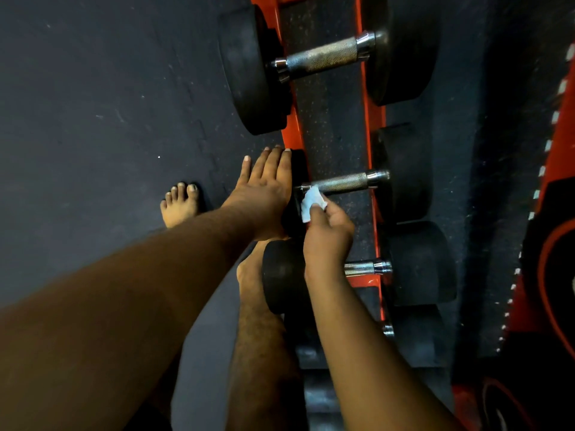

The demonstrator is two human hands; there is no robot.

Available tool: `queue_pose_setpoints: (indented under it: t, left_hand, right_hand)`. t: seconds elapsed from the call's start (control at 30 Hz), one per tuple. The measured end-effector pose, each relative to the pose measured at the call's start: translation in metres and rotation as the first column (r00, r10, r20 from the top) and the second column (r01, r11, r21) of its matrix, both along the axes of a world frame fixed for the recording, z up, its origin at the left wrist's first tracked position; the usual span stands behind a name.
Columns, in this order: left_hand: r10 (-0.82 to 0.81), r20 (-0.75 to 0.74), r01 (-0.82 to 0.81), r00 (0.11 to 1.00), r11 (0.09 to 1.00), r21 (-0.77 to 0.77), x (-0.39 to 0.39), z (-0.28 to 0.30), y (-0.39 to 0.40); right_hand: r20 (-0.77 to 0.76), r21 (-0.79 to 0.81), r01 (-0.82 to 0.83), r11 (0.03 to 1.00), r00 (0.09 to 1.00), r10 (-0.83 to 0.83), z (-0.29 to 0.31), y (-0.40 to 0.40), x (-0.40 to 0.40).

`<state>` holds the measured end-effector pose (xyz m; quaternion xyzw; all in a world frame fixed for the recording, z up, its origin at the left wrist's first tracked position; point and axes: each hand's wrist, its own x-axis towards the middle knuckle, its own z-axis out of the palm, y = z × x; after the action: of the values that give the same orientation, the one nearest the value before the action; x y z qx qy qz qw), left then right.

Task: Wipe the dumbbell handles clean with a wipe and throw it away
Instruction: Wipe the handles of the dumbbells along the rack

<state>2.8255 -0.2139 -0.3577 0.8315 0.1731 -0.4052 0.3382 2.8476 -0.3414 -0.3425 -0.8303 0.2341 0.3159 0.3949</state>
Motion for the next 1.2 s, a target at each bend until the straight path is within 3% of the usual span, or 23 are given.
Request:
queue_pose_setpoints:
  t: [0.03,0.07,0.13,0.23,0.27,0.3,0.33,0.43,0.47,0.57,0.63,0.73,0.77,0.9,0.97,1.07,1.2]
  left_hand:
    - [0.0,-0.002,0.0,1.0,1.0,-0.002,0.0,-0.001,0.0]
    - [-0.001,-0.003,0.001,1.0,1.0,-0.004,-0.001,-0.003,0.0]
    - [-0.005,-0.006,0.005,1.0,1.0,-0.003,-0.001,-0.005,-0.001]
    - [-0.004,-0.016,0.004,1.0,1.0,-0.005,0.0,-0.004,-0.001]
    - [-0.009,-0.016,0.009,1.0,1.0,-0.006,0.0,-0.002,-0.001]
    - [-0.015,-0.017,0.014,1.0,1.0,-0.009,0.001,0.0,-0.001]
    - [-0.018,-0.017,0.018,1.0,1.0,-0.011,0.001,0.001,0.0]
    - [-0.023,-0.024,0.022,0.999,1.0,-0.015,0.0,0.003,0.003]
    - [-0.025,-0.025,0.025,0.999,1.0,-0.015,0.001,0.002,0.003]
    - [-0.028,-0.03,0.027,0.999,0.999,-0.021,0.002,0.004,0.003]
    - [-0.024,-0.031,0.023,0.999,1.0,-0.02,0.002,0.004,0.003]
    - [-0.024,-0.029,0.024,0.999,1.0,-0.018,0.001,0.004,0.003]
    - [-0.026,-0.026,0.025,0.999,0.999,-0.02,0.001,0.004,0.002]
    - [-0.021,-0.012,0.021,1.0,1.0,0.004,0.001,0.001,0.001]
    - [-0.024,-0.02,0.024,1.0,1.0,0.006,0.001,0.001,0.001]
    - [-0.02,-0.027,0.019,0.999,1.0,-0.008,0.001,0.002,0.001]
    - [-0.005,-0.018,0.005,1.0,1.0,-0.015,0.001,0.003,0.002]
  right_hand:
    - [0.118,-0.07,-0.231,0.97,0.964,0.238,0.006,-0.001,0.005]
    - [0.234,-0.174,-0.439,0.882,0.851,0.47,0.009,-0.003,0.013]
    - [0.306,-0.369,-0.707,0.603,0.521,0.797,-0.002,-0.006,0.034]
    - [0.012,-0.468,-0.881,0.062,0.064,0.998,-0.025,-0.012,0.053]
    - [-0.047,-0.477,-0.876,-0.067,-0.051,0.998,-0.03,-0.02,0.055]
    - [-0.073,-0.497,-0.857,-0.137,-0.116,0.991,-0.032,-0.031,0.057]
    - [-0.077,-0.539,-0.831,-0.136,-0.112,0.991,-0.032,-0.041,0.059]
    - [-0.068,-0.651,-0.759,0.028,0.095,0.993,-0.027,-0.06,0.057]
    - [-0.081,-0.655,-0.755,0.026,0.104,0.991,-0.027,-0.059,0.05]
    - [-0.095,-0.582,-0.803,-0.132,-0.094,0.991,-0.029,-0.056,0.025]
    - [-0.112,-0.601,-0.783,-0.159,-0.115,0.987,-0.03,-0.058,0.031]
    - [-0.159,-0.699,-0.714,-0.034,0.108,0.981,-0.03,-0.061,0.045]
    - [-0.174,-0.693,-0.72,-0.043,0.108,0.979,-0.028,-0.06,0.043]
    - [-0.168,-0.576,-0.788,-0.216,-0.145,0.975,-0.028,-0.042,0.036]
    - [-0.173,-0.564,-0.778,-0.277,-0.216,0.961,-0.031,-0.03,0.039]
    - [-0.128,-0.541,-0.796,-0.27,-0.239,0.963,-0.032,-0.027,0.042]
    - [0.043,-0.529,-0.833,-0.159,-0.213,0.976,-0.029,-0.05,0.038]
